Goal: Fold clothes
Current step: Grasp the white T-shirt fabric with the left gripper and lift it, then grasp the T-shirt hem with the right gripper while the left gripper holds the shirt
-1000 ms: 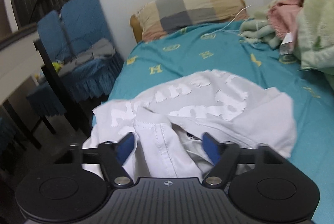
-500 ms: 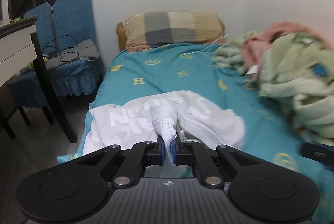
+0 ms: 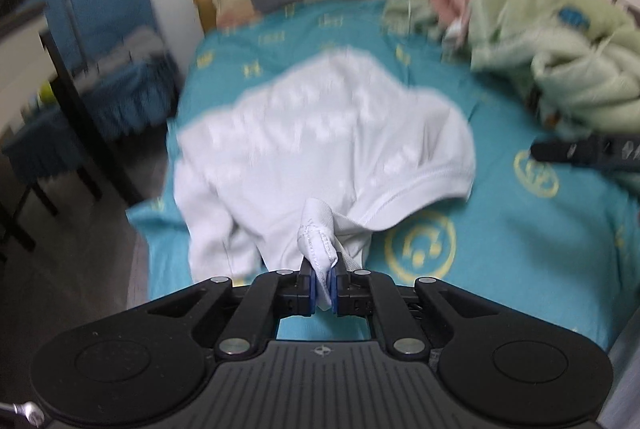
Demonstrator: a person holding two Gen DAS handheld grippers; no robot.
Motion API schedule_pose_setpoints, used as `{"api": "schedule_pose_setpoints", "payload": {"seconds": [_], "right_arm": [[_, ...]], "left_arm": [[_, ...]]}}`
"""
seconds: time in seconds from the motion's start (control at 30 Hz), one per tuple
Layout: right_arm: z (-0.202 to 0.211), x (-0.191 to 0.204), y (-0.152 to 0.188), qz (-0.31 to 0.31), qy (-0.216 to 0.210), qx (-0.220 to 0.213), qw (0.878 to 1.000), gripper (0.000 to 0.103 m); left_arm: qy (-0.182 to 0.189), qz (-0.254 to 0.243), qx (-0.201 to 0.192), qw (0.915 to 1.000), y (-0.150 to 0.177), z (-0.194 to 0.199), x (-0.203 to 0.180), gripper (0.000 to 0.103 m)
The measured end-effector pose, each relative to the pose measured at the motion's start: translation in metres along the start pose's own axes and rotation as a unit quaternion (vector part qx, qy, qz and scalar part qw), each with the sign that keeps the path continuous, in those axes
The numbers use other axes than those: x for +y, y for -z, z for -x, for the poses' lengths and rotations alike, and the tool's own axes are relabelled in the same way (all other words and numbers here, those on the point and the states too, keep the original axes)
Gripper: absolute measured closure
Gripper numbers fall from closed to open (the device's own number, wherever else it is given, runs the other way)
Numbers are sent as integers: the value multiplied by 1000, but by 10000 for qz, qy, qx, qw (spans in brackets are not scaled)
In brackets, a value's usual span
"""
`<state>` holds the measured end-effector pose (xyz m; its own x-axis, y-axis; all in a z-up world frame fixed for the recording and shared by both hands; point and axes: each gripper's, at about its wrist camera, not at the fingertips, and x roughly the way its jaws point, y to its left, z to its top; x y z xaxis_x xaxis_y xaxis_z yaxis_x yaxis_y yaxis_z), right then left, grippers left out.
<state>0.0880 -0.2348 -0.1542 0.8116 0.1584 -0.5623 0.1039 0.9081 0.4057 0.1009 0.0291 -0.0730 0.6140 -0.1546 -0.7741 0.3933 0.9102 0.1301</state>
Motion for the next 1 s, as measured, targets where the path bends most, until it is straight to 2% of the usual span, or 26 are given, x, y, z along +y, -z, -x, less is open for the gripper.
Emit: {"api": "schedule_pose_setpoints", "payload": {"seconds": [0.1,0.17,0.3,0.37,0.43,0.6,0.67,0.73,0.8,0.83,0.87,0.93,1.0], "right_arm": [[-4,1,2,-23,22,79,10000,16],[-7,-1,1,-91,31,147,9998,16],[-9,-10,0,-358,-1,225,9991,16],[-9,-14,0,-494,-20,252,9985,16],[-9,-19,-1,-629,-42,279,9976,16],[-9,-24,-1,-844,-174,368,9956,16],[-9,-24,0,-848,-168,368,9956,16],[-9,-23,-1,-830,-169,355,9958,16],[-9,-22,-1,-771,-166,342,9963,16],[-9,-21,-1,-732,-163,335,9966,16],[-9,-20,-1,-692,-158,329,9969,16],[-10,-17,0,-592,-147,340,9976,16],[-11,-14,1,-477,-143,358,9981,16]], "left_arm": [[67,8,120,9999,3,-6,0,85],[81,37,103,9999,3,-3,-2,70],[222,19,17,9998,4,3,-9,68],[161,-144,-30,9998,2,2,-16,58],[100,-307,-77,9994,1,1,-24,52],[61,-850,-7,9964,2,-12,-45,51],[-85,-1106,16,9938,4,-23,-52,51],[-254,-1356,32,9904,6,-34,-58,55],[-423,-1604,48,9861,8,-45,-65,66],[-520,-1608,67,9856,8,-49,-64,80],[-561,-1526,83,9867,7,-51,-60,92],[-519,-1197,-53,9914,2,-44,-50,96],[-364,-786,-475,9951,-8,-24,-39,97]]}}
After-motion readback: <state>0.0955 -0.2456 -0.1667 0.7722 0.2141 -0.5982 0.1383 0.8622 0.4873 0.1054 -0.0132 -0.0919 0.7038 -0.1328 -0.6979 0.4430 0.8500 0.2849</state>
